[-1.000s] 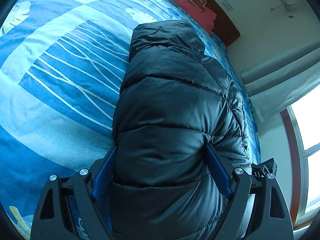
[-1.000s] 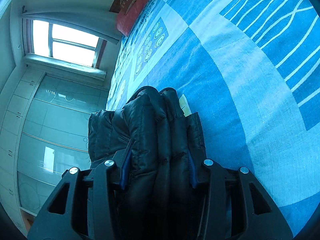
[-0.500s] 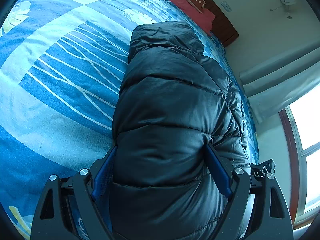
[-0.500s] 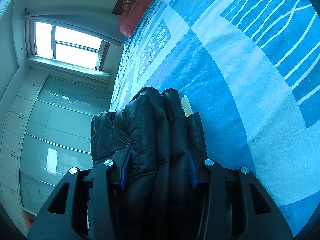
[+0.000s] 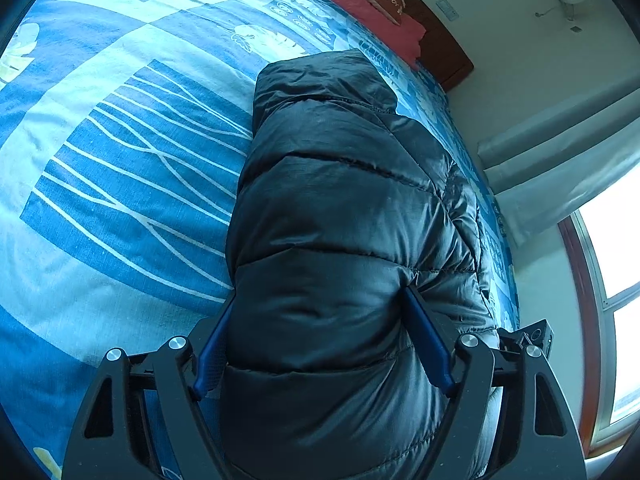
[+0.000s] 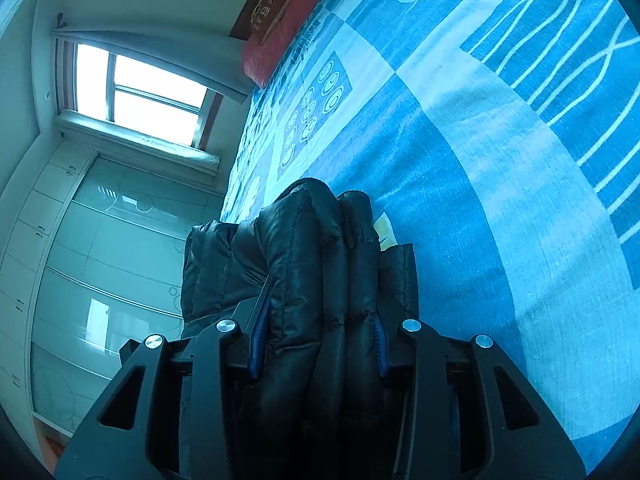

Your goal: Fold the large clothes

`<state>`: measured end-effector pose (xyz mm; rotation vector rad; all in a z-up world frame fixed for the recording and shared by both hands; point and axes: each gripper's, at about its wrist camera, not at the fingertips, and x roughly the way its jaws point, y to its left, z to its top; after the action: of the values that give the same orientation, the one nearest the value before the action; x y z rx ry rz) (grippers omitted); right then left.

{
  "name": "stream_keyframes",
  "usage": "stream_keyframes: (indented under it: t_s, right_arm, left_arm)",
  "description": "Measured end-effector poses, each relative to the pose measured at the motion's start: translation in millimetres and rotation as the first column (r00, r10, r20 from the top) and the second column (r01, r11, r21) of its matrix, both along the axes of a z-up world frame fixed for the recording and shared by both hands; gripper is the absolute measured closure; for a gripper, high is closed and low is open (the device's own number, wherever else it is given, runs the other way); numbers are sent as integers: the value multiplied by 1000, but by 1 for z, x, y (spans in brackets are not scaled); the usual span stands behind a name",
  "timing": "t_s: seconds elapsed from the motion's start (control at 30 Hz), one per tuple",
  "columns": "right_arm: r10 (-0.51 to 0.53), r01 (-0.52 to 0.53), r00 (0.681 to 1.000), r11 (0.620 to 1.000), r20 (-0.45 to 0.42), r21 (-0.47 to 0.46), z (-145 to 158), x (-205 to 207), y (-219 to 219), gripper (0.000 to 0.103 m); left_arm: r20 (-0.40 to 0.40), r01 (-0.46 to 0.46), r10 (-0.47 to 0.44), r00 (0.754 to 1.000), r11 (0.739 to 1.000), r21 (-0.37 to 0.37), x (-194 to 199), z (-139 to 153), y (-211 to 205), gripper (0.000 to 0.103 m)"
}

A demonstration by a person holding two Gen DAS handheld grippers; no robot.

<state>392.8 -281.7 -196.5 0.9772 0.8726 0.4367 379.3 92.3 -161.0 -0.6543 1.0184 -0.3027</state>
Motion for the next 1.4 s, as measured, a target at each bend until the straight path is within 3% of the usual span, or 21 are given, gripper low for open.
stream_keyframes:
  t_s: [0.13, 0.6, 0.97, 1.13, 1.4]
  right_arm:
    - [-2, 2, 1000, 1000, 6, 12, 3, -4, -1, 61]
    - [-30, 30, 999, 999, 19, 19, 17, -26, -13, 34]
    - [-73, 72, 997, 996, 20, 51, 18, -56, -31, 33]
    - [-95, 95, 995, 995, 11, 27, 26, -79, -34, 33]
    - [-117, 117, 993, 992, -5, -41, 41, -120, -28, 33]
  left_arm:
    - [-4, 3, -3, 1000, 1000, -17, -6, 2, 3, 23]
    - [27, -16, 17, 999, 1000, -13, -28, 17, 10, 23]
    - [80, -6, 1, 997, 998, 63, -60, 40, 7, 23]
    - [120, 16, -35, 992, 988, 151, -84, 53, -7, 23]
    - [142, 20, -50, 989, 979, 203, -122, 63, -21, 23]
